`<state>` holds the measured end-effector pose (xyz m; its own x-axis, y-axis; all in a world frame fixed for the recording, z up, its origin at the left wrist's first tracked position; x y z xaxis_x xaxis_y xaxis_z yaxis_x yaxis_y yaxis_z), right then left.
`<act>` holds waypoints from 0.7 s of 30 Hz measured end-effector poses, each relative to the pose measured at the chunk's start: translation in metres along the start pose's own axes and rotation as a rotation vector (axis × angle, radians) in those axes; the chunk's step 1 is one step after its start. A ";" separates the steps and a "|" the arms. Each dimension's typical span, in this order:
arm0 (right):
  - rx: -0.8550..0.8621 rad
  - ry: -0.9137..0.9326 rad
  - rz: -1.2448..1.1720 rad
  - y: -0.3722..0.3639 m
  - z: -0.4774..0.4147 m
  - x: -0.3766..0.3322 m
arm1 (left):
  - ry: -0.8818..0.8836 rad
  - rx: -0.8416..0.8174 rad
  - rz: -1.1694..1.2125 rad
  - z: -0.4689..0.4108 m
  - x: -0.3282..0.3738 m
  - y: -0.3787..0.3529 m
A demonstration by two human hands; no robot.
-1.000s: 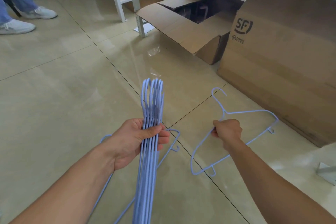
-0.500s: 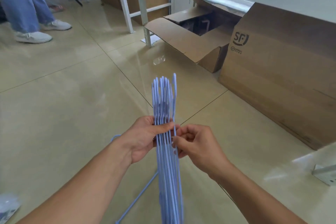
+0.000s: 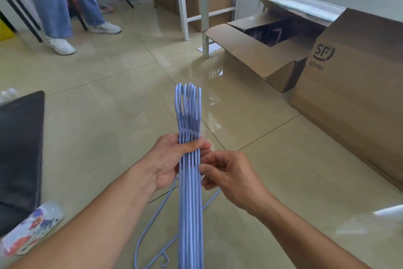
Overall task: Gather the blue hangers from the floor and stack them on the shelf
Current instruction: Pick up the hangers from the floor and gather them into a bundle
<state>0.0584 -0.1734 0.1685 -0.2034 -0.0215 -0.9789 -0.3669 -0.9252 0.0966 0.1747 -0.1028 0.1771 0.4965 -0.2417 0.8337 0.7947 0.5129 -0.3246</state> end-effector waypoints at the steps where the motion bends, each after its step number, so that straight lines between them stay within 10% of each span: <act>1: -0.004 -0.017 -0.025 -0.001 -0.004 0.002 | -0.011 0.012 0.002 0.003 0.003 0.008; 21: 0.186 -0.631 0.482 -0.114 -0.120 0.178 | -0.025 0.175 0.051 0.062 0.005 0.144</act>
<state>0.1728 -0.1167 -0.0381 -0.8299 -0.1325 -0.5419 -0.2423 -0.7893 0.5641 0.2694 0.0211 0.1620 0.5240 -0.1927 0.8296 0.6950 0.6598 -0.2857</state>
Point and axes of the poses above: each hand's wrist, its own z-axis away from the middle knuckle, its own y-axis out of the back of the hand, x = y × z, the point moved 7 cm from there along -z, towards the middle knuckle, and after that the axes turned 10 degrees about -x, right-handed, at the moved point
